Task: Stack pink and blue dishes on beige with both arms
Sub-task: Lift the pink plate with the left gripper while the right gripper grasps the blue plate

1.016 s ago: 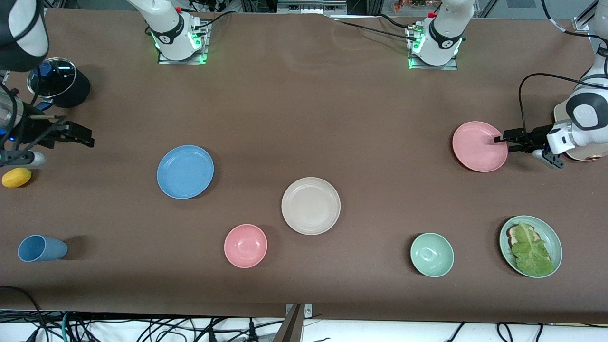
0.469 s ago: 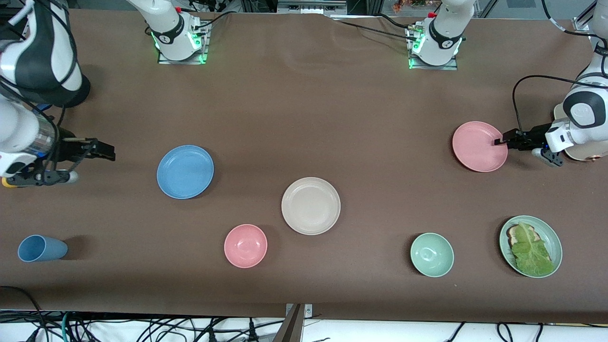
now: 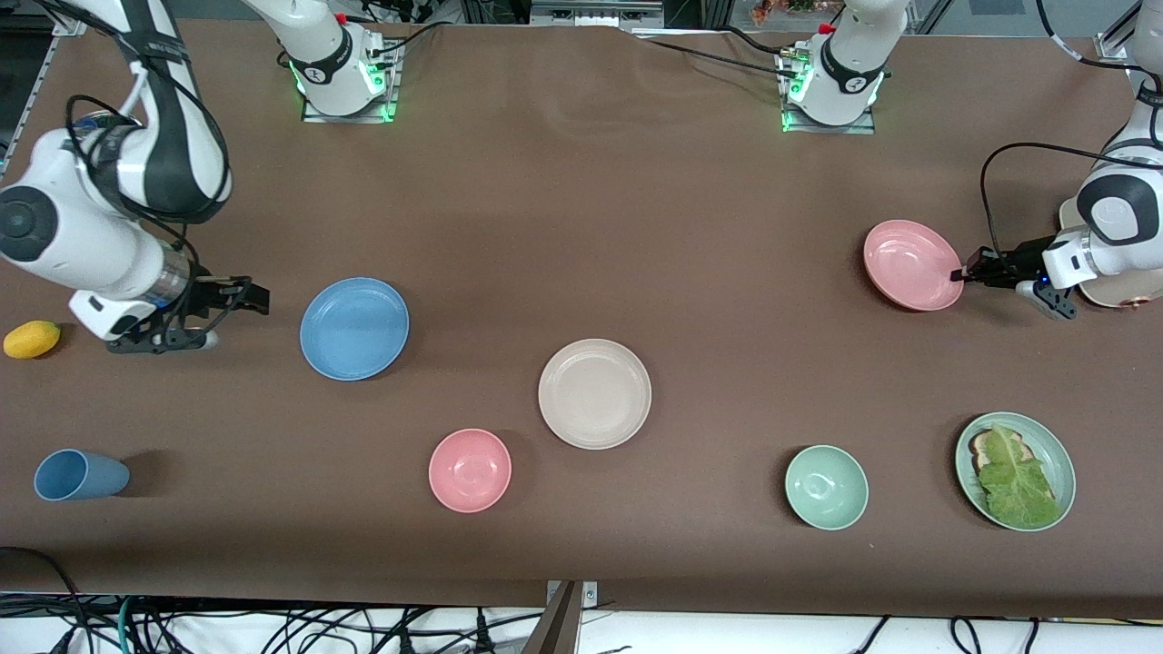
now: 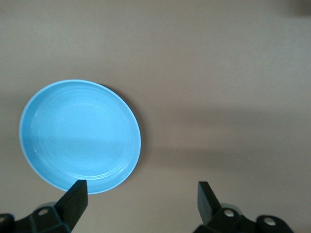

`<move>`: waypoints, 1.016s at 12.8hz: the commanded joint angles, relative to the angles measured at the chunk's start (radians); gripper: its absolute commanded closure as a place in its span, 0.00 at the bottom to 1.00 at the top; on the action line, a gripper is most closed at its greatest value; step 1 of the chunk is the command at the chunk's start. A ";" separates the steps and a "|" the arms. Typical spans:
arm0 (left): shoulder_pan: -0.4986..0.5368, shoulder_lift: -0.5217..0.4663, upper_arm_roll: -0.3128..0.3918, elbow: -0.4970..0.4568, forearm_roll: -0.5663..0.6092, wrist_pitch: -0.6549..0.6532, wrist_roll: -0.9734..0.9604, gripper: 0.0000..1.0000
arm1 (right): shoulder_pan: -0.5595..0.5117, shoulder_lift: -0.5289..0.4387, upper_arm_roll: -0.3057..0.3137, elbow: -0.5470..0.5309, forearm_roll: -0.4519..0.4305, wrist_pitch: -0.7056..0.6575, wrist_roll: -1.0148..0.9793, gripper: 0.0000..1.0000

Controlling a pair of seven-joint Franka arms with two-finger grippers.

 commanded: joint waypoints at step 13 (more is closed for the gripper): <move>-0.342 -0.075 -0.050 0.318 -0.038 -0.322 -0.552 1.00 | -0.001 0.169 0.038 -0.240 0.004 0.541 0.043 0.13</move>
